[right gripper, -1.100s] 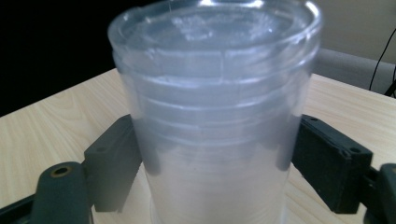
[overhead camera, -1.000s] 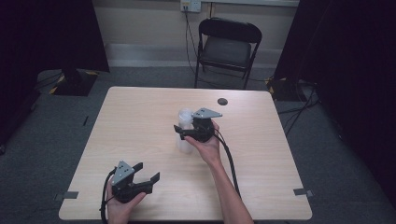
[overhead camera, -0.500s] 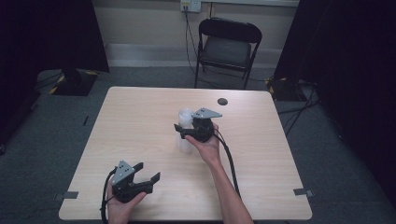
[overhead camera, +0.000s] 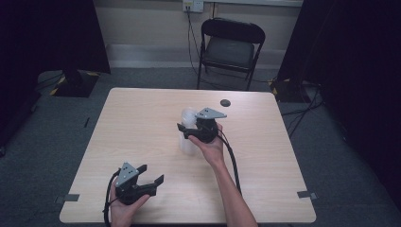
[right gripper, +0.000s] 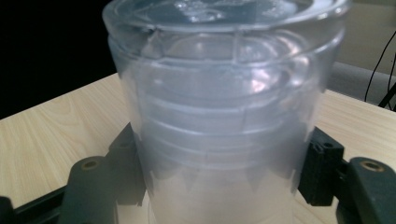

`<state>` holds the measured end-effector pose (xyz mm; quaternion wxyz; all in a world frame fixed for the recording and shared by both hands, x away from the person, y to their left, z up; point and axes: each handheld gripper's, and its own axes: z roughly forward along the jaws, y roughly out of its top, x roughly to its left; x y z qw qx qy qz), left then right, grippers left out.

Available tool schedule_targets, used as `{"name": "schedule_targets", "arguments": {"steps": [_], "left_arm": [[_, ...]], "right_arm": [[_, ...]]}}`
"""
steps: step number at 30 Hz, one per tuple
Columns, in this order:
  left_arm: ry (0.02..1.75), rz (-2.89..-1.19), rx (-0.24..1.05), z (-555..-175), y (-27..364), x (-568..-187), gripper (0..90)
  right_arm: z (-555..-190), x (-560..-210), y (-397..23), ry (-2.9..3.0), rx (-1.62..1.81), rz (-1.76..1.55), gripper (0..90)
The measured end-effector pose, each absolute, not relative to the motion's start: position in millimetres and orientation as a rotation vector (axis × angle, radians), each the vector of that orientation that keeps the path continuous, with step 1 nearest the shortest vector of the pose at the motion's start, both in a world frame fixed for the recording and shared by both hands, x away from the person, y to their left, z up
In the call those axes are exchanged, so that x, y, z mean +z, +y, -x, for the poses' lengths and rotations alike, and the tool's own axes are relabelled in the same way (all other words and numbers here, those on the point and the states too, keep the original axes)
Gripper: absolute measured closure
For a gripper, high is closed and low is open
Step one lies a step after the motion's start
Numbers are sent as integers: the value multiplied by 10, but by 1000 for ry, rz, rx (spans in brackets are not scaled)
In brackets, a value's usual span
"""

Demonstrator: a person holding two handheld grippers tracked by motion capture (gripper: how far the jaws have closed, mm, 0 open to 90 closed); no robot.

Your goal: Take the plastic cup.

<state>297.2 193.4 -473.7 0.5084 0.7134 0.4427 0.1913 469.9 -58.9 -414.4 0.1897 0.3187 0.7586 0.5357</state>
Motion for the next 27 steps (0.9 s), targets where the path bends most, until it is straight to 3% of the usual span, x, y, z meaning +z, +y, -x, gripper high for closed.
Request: {"name": "schedule_targets", "arguments": {"steps": [27], "left_arm": [[1040, -1739, 472, -2995, 1855, -4755, 213]], "right_arm": [[-4684, -3884, -599, 2059, 1550, -869, 345]]}}
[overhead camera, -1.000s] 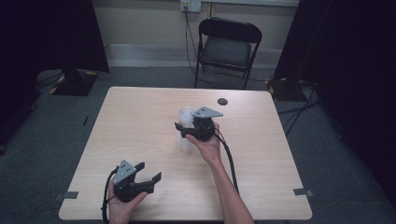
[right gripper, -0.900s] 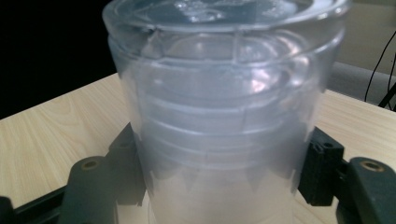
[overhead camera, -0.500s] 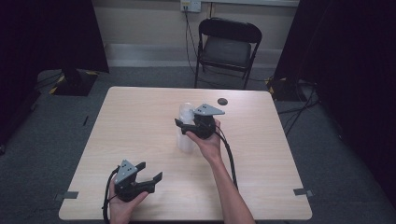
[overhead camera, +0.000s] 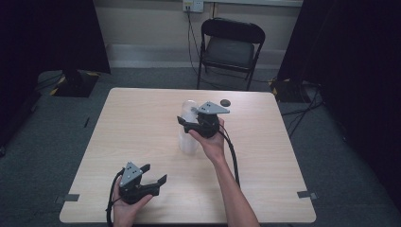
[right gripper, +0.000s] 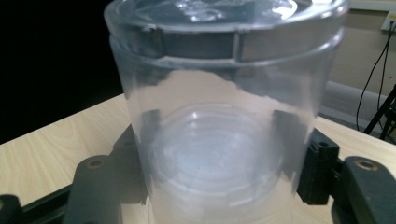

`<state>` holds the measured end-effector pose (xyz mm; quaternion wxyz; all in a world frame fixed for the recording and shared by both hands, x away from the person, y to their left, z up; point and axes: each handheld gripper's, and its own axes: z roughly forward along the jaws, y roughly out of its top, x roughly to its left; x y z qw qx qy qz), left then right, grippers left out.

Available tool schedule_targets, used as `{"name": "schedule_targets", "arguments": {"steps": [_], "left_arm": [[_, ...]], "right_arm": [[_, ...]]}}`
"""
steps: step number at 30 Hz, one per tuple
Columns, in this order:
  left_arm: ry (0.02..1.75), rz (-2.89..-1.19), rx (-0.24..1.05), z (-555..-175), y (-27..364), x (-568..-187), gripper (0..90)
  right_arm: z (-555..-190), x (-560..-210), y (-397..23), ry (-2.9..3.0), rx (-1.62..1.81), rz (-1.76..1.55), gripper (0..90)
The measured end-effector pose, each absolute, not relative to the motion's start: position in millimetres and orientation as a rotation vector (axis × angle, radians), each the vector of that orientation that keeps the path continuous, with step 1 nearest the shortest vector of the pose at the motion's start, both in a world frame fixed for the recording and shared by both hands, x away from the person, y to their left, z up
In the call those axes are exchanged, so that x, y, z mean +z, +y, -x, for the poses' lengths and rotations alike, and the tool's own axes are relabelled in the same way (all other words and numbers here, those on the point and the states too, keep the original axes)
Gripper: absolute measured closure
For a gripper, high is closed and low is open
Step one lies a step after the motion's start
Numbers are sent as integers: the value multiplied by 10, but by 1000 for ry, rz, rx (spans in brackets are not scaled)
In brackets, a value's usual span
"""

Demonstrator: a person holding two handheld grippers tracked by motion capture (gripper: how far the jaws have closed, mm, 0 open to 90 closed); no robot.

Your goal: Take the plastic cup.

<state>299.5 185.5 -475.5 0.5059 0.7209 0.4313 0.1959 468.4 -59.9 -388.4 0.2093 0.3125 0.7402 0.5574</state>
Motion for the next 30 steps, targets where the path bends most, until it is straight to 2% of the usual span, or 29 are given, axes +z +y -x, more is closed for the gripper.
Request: {"name": "schedule_targets", "arguments": {"steps": [30], "left_arm": [[1029, -1699, 464, -3013, 1813, -4747, 212]], "right_arm": [[-4586, -3645, -647, 1987, 1639, -849, 365]]}}
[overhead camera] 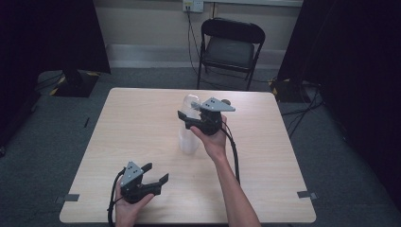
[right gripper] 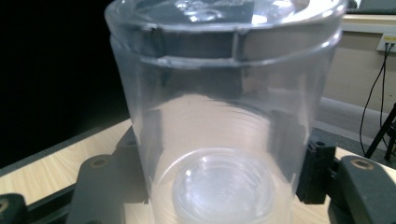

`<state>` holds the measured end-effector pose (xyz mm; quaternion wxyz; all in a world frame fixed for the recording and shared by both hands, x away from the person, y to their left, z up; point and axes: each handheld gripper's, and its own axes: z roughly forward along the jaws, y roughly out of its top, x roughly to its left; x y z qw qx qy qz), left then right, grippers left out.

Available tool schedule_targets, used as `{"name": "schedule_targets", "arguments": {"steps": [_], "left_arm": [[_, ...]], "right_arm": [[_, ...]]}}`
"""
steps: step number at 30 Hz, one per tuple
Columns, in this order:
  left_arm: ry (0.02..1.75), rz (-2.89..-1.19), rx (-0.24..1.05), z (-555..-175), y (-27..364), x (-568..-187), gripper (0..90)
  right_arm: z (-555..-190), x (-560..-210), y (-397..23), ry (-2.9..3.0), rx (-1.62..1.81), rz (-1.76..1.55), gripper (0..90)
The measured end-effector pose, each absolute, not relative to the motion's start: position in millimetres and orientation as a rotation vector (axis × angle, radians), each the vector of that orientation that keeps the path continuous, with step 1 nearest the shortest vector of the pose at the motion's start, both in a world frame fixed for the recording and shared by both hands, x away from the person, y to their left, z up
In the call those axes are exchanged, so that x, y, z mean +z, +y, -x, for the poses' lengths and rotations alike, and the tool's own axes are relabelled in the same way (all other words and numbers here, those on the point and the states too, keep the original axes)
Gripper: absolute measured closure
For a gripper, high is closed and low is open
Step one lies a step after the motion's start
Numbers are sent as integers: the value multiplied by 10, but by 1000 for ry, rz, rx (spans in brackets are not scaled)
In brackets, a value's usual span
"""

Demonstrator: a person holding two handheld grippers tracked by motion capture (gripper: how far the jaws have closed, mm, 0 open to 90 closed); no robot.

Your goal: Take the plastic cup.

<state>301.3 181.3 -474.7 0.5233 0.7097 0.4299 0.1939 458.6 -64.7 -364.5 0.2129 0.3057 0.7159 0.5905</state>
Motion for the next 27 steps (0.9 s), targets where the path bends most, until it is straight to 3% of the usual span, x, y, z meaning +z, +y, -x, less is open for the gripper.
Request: {"name": "schedule_targets", "arguments": {"steps": [17, 27], "left_arm": [[999, -1683, 510, -3038, 1761, -4730, 241], [988, -1666, 512, -3090, 1727, -4700, 296]], "right_arm": [[-4404, -3521, -860, 1933, 1725, -891, 375], [-4235, -3660, -1121, 1909, 1767, -997, 390]]}}
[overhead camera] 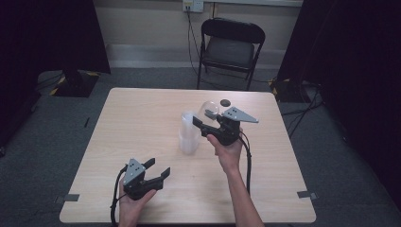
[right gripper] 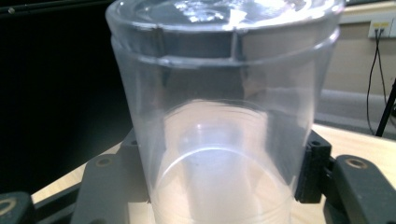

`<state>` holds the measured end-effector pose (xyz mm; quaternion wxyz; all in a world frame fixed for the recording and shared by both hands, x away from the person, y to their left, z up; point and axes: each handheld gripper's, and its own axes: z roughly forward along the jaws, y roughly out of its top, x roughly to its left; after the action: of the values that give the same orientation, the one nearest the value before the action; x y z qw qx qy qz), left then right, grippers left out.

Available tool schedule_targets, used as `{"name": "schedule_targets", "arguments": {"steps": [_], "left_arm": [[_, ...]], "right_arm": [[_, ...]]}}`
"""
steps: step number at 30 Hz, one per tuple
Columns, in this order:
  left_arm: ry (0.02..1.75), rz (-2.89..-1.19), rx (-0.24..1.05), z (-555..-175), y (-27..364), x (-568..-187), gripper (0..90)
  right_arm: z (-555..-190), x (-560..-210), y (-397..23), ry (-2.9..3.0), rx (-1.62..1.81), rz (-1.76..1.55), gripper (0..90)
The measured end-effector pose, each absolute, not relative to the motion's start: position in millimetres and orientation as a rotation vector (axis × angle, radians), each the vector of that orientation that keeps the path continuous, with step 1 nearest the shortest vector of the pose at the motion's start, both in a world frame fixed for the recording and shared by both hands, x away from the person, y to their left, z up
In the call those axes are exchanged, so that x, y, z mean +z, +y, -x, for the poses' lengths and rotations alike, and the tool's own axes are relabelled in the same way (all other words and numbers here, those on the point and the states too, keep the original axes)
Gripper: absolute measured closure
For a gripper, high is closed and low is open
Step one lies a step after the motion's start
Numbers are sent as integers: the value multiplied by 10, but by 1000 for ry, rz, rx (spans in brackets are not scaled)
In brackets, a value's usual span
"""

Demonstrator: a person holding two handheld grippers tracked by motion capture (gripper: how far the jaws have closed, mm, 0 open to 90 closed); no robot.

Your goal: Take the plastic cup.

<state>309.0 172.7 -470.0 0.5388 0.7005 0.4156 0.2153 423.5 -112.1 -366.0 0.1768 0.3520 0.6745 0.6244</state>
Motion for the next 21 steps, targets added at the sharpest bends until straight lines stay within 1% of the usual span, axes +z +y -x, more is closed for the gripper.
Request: {"name": "schedule_targets", "arguments": {"steps": [3, 6, 15, 16, 19, 20, 21], "left_arm": [[976, -1672, 509, -3096, 1705, -4688, 297], [962, -1683, 454, -3127, 1677, -4685, 278], [898, -1660, 422, -3148, 1629, -4650, 265], [892, -1644, 417, -3151, 1610, -4650, 273], [884, -1652, 418, -3161, 1589, -4654, 273], [872, -1653, 416, -3165, 1572, -4651, 313], [872, -1653, 416, -3165, 1572, -4651, 321]], "right_arm": [[-4192, -3699, -1169, 1911, 1786, -1027, 395], [-4144, -3752, -1215, 1913, 1828, -1073, 402], [-3977, -3963, -1243, 1962, 1878, -1181, 414], [-3952, -4027, -1237, 1983, 1914, -1204, 412], [-3918, -4070, -1229, 1996, 1922, -1215, 411], [-3876, -4111, -1229, 2000, 1942, -1229, 411], [-3876, -4111, -1229, 2000, 1942, -1229, 411]]}}
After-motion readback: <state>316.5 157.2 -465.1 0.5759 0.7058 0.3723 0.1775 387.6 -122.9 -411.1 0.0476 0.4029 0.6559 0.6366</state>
